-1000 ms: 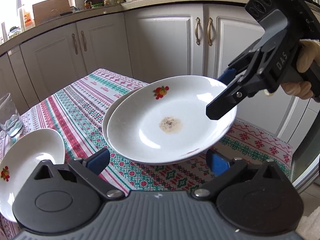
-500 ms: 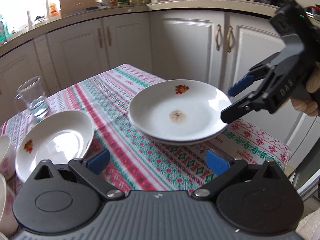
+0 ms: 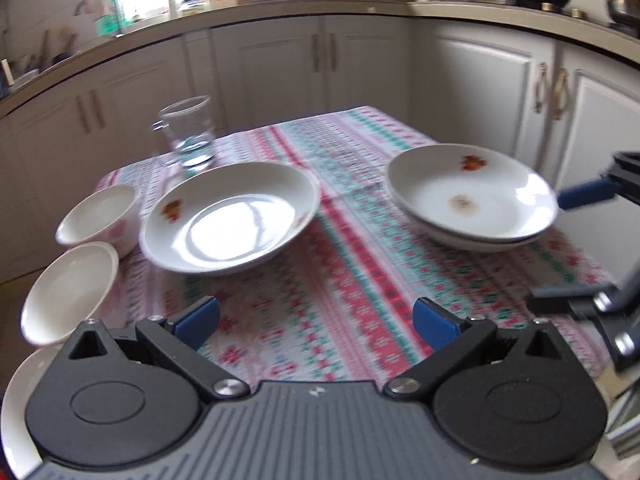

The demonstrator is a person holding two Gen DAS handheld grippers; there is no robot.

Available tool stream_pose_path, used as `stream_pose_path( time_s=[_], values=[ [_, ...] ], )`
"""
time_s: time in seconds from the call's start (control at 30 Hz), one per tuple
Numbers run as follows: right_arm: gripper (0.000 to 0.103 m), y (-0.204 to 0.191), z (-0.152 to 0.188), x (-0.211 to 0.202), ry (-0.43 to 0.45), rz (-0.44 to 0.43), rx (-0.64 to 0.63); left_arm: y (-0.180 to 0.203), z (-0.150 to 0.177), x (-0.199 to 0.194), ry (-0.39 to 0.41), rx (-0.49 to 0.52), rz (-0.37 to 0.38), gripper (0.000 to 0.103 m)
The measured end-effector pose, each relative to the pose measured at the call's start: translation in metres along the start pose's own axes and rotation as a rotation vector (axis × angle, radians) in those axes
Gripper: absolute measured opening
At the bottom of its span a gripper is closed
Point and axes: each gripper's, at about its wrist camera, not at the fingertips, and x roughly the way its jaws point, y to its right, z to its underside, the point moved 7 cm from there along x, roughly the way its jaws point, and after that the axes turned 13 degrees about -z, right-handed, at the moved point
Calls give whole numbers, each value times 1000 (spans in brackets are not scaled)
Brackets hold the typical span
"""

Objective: Organize plates and bowls
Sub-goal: 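Move the right tool toward the flowered plate beside the glass mug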

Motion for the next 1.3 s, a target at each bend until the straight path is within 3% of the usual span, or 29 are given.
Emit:
stream_pose_path(
  time_s=[0.2, 0.5, 0.67, 1.3],
  values=[
    [103, -18, 1, 12, -21, -19, -35, -14, 7, 19, -42, -45, -59, 102],
    [103, -11, -6, 17, -33, -44, -40, -20, 10, 63, -113, -141, -102, 103],
    [103, -2, -11, 21, -41, -68, -37, -22, 4, 74, -102, -200, -96, 103],
    [103, 22, -74, 62, -100, -227, -142, -30, -14, 102, -75, -236, -137, 103]
  ],
)
